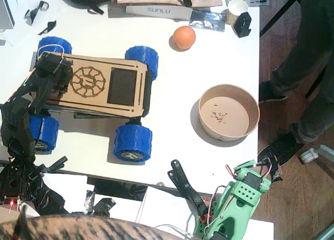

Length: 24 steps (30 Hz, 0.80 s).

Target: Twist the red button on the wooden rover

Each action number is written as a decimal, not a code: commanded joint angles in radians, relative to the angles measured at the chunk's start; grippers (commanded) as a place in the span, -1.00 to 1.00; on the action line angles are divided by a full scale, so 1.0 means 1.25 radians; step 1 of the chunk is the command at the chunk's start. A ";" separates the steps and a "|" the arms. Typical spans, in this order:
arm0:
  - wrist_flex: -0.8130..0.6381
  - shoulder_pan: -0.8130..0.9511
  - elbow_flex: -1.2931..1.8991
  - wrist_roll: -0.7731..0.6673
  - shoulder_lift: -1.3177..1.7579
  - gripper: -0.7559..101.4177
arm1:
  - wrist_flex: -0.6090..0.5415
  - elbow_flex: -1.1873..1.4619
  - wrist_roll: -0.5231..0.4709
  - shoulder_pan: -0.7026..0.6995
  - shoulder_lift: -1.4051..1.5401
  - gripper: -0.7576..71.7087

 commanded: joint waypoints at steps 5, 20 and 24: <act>0.034 0.121 -0.037 0.048 0.063 -0.99 | 0.005 -0.004 -0.007 0.001 0.001 -0.91; 0.109 0.121 -0.037 0.036 0.120 -0.34 | 0.005 -0.004 -0.007 0.001 0.001 -0.91; 0.133 0.120 -0.037 0.036 0.125 -0.32 | 0.005 -0.004 -0.007 0.001 0.001 -0.91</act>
